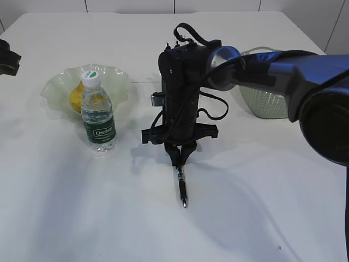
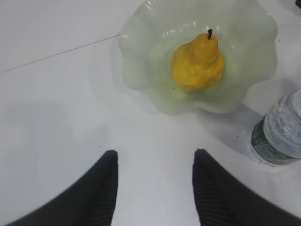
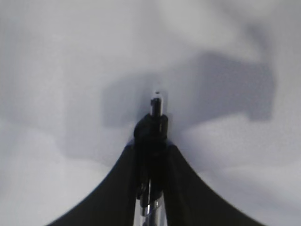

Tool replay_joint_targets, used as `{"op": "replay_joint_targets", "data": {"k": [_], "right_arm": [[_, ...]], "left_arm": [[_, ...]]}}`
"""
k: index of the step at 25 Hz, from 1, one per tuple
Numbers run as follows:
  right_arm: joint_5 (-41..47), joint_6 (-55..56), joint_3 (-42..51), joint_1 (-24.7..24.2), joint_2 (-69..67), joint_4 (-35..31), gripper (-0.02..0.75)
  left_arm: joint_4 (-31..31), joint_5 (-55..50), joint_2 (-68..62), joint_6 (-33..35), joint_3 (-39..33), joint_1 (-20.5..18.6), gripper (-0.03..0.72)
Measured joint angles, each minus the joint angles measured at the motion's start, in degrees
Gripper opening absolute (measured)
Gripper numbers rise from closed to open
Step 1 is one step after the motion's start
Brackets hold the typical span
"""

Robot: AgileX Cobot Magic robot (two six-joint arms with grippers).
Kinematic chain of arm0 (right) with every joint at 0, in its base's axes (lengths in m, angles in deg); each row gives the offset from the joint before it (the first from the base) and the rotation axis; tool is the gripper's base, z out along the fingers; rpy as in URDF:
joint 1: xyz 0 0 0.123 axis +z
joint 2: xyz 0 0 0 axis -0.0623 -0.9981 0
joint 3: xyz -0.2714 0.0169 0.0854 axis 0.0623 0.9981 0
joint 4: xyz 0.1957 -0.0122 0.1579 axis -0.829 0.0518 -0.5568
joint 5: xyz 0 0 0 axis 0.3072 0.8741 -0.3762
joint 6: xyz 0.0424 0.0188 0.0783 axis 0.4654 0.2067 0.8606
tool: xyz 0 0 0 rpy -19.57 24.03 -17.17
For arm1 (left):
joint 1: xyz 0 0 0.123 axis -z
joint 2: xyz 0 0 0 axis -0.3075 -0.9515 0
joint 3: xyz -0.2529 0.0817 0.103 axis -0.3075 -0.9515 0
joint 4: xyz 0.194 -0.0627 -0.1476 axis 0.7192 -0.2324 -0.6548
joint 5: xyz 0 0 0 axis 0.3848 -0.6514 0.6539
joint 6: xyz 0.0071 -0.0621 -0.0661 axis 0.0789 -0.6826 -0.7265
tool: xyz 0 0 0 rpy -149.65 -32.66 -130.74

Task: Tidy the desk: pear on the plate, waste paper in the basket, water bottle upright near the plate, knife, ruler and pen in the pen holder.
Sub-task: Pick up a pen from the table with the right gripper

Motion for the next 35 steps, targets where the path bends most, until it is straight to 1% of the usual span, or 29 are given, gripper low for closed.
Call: {"op": "replay_joint_targets", "data": {"k": [9,28,31,35], "right_arm": [[-0.1,-1.13,0.0,0.0,0.09,-1.46,0.112],[-0.1,-3.56,0.28,0.0,3.28,-1.45,0.111],[-0.1,-4.09,0.28,0.0,4.43,-0.68,0.111],[-0.1,-4.72,-0.25,0.0,6.26,2.7,0.111]], "left_arm": [[0.09,0.0,0.0,0.0,0.0,0.0,0.356],[0.11,0.21,0.0,0.0,0.0,0.0,0.349],[0.11,0.31,0.0,0.0,0.0,0.0,0.349],[0.11,0.39,0.0,0.0,0.0,0.0,0.349]]}}
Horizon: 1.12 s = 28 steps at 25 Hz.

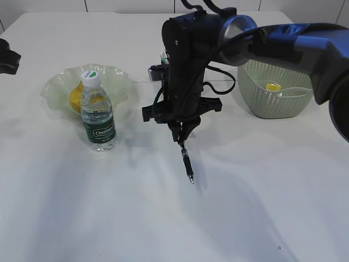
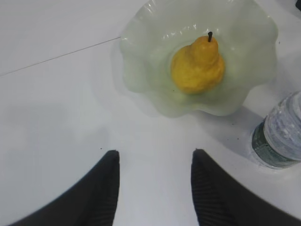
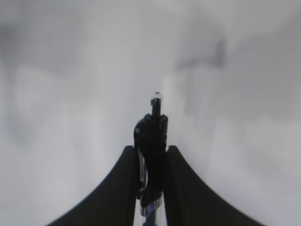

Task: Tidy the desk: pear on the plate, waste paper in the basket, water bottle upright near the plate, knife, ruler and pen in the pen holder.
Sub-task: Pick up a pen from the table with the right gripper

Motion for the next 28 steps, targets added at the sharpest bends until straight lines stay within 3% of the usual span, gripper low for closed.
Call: {"op": "replay_joint_targets", "data": {"k": [16,28], "right_arm": [[1.02,-0.22,-17.47,0.0,0.92,9.02,0.108],[1.57,-0.35,-18.89,0.0,0.92,16.43,0.108]], "left_arm": [[0.0,0.0,0.0,0.0,0.0,0.0,0.349],[0.0,0.0,0.0,0.0,0.0,0.0,0.349]]}}
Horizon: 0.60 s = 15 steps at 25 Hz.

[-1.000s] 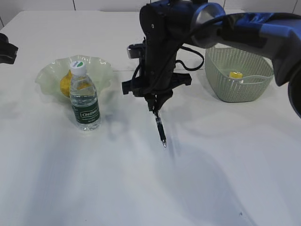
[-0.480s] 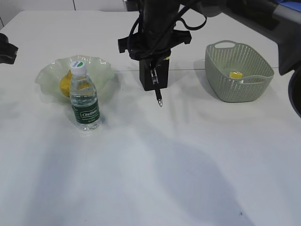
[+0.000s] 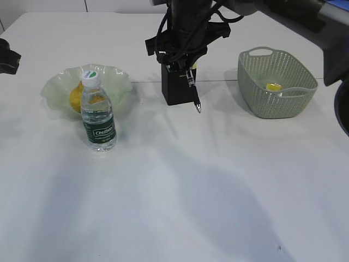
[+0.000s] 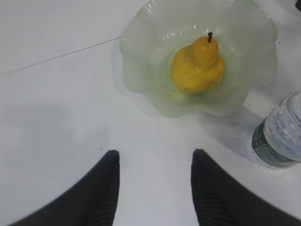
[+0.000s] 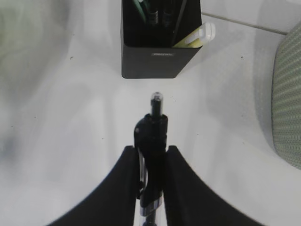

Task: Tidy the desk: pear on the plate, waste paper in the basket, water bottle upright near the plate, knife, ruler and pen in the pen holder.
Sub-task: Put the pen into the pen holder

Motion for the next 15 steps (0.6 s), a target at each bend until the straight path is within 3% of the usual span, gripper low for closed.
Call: {"op": "replay_joint_targets", "data": {"k": [15], "right_arm": [[-5.23,-0.12,0.0,0.0,0.0,1.57,0.108]], "left_arm": [[0.0,0.0,0.0,0.0,0.0,0.0,0.349]]}}
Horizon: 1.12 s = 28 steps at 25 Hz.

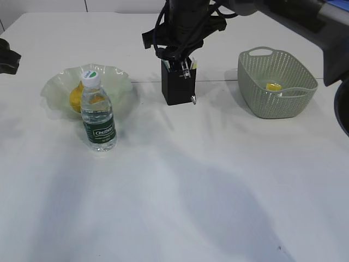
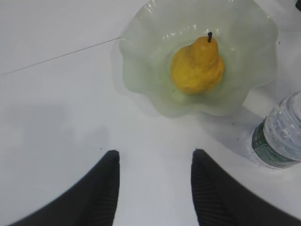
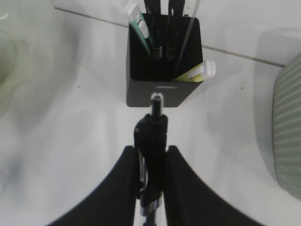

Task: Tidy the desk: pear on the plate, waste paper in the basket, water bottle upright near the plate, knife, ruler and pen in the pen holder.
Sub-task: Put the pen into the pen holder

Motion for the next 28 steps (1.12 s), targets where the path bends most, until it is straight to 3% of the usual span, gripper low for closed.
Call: {"op": "replay_joint_targets", "data": {"k": [14,28], "right_arm": [[-2.72,0.0,0.0,-3.4,0.0,0.35,0.108],[-13.92,0.0,0.0,-7.89,0.0,0.39,0.108]], "left_arm": [[0.0,0.0,0.0,0.0,0.0,0.0,0.349],[0.1,1.27,0.0,0.0,0.0,0.0,0.348]]}}
